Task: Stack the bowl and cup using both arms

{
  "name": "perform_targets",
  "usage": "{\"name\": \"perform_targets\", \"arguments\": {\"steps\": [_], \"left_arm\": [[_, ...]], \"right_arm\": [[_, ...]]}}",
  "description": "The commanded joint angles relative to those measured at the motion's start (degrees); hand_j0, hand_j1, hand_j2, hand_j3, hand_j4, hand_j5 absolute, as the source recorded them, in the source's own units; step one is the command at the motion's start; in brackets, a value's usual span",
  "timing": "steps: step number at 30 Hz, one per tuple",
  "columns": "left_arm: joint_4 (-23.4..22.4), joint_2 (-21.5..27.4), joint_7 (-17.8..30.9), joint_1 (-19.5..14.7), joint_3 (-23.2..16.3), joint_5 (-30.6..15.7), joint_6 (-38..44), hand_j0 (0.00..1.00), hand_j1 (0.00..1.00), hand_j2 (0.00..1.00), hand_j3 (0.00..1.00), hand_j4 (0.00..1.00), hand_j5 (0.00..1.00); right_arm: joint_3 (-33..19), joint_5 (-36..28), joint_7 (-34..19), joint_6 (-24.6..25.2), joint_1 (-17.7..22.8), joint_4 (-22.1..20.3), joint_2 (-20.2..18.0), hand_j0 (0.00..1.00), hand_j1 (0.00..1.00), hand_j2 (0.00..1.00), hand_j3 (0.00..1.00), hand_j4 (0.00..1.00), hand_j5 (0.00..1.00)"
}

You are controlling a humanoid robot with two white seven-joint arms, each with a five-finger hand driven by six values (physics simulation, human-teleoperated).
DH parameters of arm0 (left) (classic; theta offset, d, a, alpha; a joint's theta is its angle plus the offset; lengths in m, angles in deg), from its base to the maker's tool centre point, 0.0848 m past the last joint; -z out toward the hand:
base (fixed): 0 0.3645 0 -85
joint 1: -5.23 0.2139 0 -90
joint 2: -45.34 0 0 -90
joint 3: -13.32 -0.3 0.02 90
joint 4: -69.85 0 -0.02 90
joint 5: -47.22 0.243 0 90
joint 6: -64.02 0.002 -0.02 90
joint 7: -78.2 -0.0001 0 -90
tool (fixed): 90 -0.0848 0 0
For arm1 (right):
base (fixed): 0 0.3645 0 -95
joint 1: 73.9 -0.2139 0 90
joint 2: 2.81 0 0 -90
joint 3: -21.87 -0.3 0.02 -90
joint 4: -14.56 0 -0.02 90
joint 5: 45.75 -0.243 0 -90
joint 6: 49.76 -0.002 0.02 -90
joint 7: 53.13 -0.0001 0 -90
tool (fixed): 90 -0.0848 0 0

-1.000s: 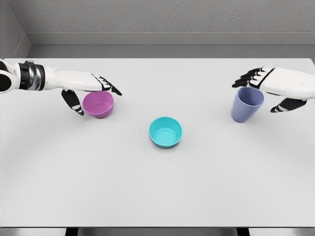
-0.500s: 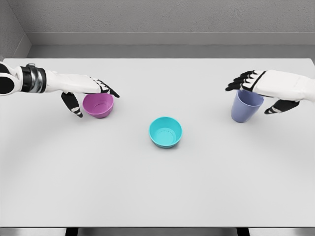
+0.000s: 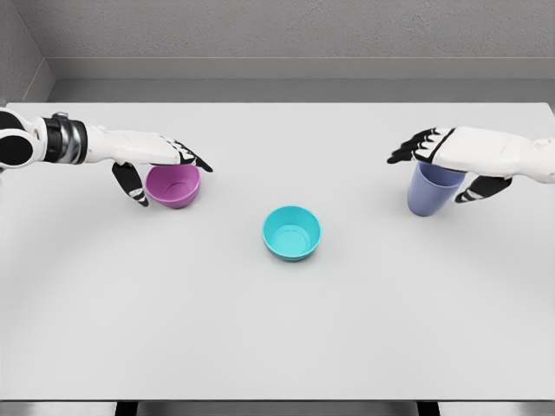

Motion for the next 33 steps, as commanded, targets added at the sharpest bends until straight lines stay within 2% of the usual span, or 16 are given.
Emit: {"name": "perform_targets", "arguments": {"steps": [1, 6, 15, 18, 26, 33], "left_arm": [[-0.13, -0.12, -0.02, 0.00, 0.17, -0.01, 0.13, 1.00, 1.00, 1.00, 1.00, 1.00, 1.00], [-1.36, -1.00, -0.02, 0.00, 0.25, 0.25, 0.22, 1.00, 1.00, 1.00, 1.00, 1.00, 1.00], [-1.45, -1.09, -0.02, 0.00, 0.34, 0.34, 0.13, 1.00, 1.00, 1.00, 1.00, 1.00, 1.00], [-1.54, -1.09, -0.02, 0.09, 0.25, 0.34, 0.13, 1.00, 1.00, 1.00, 1.00, 1.00, 1.00], [-3.65, -2.85, -0.02, 0.44, 0.43, 2.10, 0.13, 1.00, 1.00, 1.00, 1.00, 1.00, 1.00], [-4.18, -3.02, -0.02, 0.44, 0.43, 2.10, 0.13, 1.00, 1.00, 1.00, 1.00, 1.00, 1.00]], "right_arm": [[-0.01, -0.32, -0.72, 0.11, 0.00, 0.33, -0.07, 1.00, 1.00, 1.00, 1.00, 1.00, 1.00], [0.78, -0.32, -0.80, 0.11, -0.09, 3.23, 1.07, 1.00, 1.00, 1.00, 1.00, 1.00, 1.00], [0.78, -0.32, -0.72, 0.46, -0.53, 5.17, 1.69, 1.00, 1.00, 1.00, 1.00, 1.00, 1.00], [0.87, -0.23, -0.80, 0.46, -0.53, 6.66, 2.92, 1.00, 1.00, 1.00, 1.00, 1.00, 1.00], [0.87, -0.14, -0.80, 0.46, -0.53, 8.51, 3.80, 1.00, 1.00, 1.00, 1.00, 1.00, 1.00], [3.24, -0.05, -0.80, 0.46, -2.46, 10.97, 5.82, 1.00, 1.00, 1.00, 1.00, 1.00, 1.00]]}}
